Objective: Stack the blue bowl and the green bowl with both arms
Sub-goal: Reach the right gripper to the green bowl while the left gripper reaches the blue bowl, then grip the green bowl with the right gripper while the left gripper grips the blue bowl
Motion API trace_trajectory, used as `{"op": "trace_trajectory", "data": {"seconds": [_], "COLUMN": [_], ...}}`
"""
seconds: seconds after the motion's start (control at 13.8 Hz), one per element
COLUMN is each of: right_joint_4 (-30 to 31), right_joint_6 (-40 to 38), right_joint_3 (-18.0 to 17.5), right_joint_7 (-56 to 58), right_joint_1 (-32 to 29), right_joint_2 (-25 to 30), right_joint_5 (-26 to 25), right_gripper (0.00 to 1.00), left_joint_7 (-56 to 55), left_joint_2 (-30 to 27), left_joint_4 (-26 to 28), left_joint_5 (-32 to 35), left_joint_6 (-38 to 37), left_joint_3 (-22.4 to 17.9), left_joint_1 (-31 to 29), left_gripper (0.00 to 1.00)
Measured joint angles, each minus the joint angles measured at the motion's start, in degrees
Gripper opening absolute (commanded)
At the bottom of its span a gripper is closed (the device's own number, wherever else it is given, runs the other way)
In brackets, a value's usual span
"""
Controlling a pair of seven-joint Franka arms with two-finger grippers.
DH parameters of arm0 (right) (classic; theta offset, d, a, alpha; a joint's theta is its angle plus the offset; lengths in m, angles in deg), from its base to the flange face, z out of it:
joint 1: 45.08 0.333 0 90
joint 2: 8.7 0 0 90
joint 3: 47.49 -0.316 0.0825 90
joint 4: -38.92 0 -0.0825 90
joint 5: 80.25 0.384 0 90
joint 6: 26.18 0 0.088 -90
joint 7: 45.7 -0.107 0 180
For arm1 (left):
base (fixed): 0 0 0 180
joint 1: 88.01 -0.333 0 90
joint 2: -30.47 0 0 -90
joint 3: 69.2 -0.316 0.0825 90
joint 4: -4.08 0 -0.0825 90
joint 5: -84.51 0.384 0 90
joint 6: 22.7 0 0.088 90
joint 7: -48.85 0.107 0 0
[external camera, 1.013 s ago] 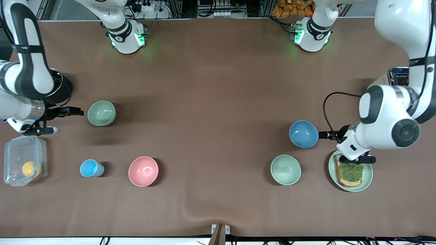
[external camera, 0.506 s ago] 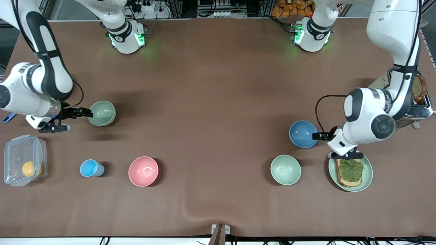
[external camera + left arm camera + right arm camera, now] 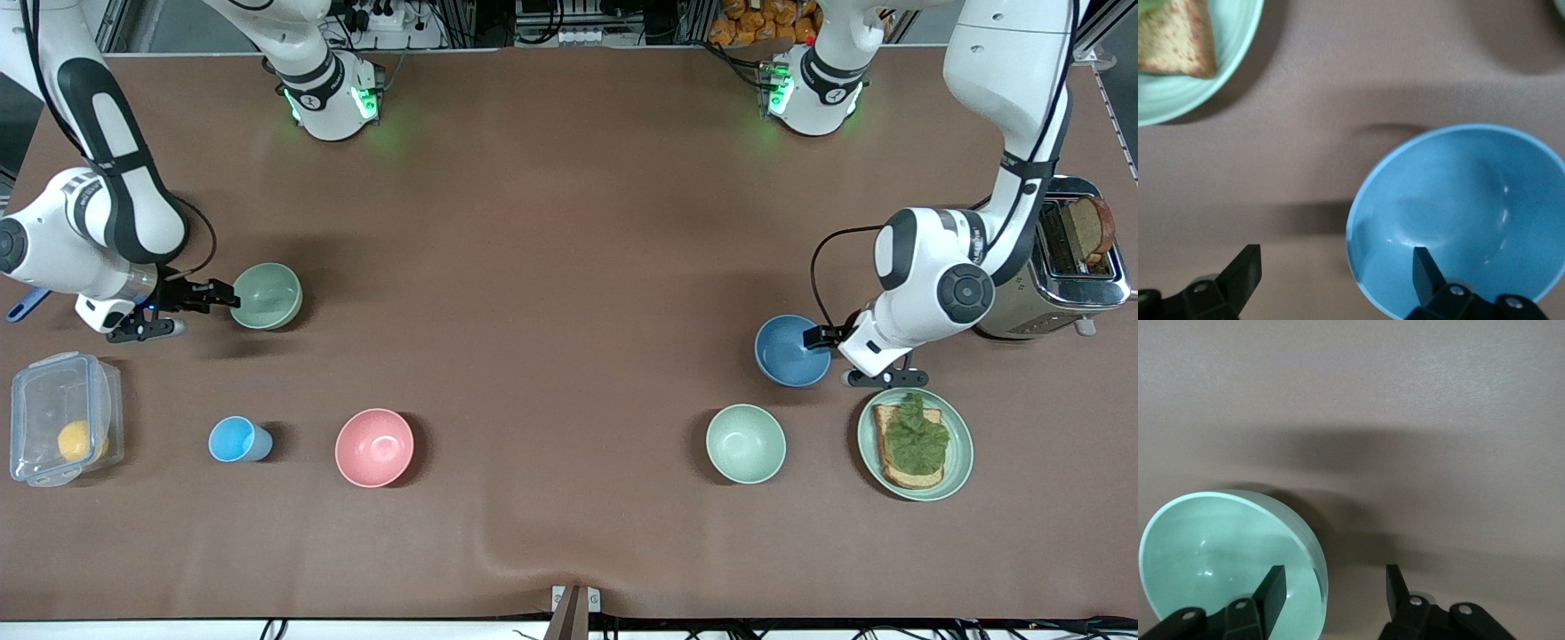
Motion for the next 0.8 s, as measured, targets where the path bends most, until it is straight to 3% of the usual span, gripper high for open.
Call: {"op": "trace_trajectory", "data": {"seconds": [0.22, 0.29, 0.43, 0.51, 0.58, 0.72, 0.8], "right_joint_4": [0.0, 0.0, 0.4, 0.8, 1.2, 1.5, 1.3], "right_joint_6": [0.7, 0.9, 2.2, 3.1, 3.8, 3.5, 2.5], "right_joint_3": [-0.2, -0.2, -0.2, -0.2, -0.2, -0.4, -0.6], "right_joint_7": [0.0, 0.0, 0.0, 0.0, 0.0, 0.1, 0.1], "right_joint_1": [0.0, 0.0, 0.0, 0.0, 0.0, 0.0, 0.0], "right_joint_2": [-0.5, -0.8, -1.5, -1.7, -1.9, -1.6, -1.1], "right_joint_5": [0.4, 0.5, 0.7, 0.8, 0.8, 1.0, 1.1], "right_gripper": [0.27, 0.27, 0.16, 0.07, 0.00, 0.00, 0.00], "left_joint_7": [0.0, 0.0, 0.0, 0.0, 0.0, 0.0, 0.0], "left_joint_2": [1.0, 1.3, 1.6, 1.8, 1.8, 1.9, 1.9], "left_joint_4": [0.0, 0.0, -0.3, -0.4, -0.4, -0.4, -0.4], "left_joint_5": [0.0, 0.0, 0.0, 0.0, 0.1, 0.3, 0.4], "left_joint_6": [0.5, 0.6, 0.6, 0.6, 0.6, 0.6, 0.6], "left_joint_3": [0.0, 0.0, 0.0, 0.0, 0.0, 0.0, 0.0], "left_joint_1": [0.2, 0.2, 0.3, 0.4, 0.4, 0.5, 0.5], "left_gripper": [1.00, 0.81, 0.34, 0.20, 0.14, 0.09, 0.00]}}
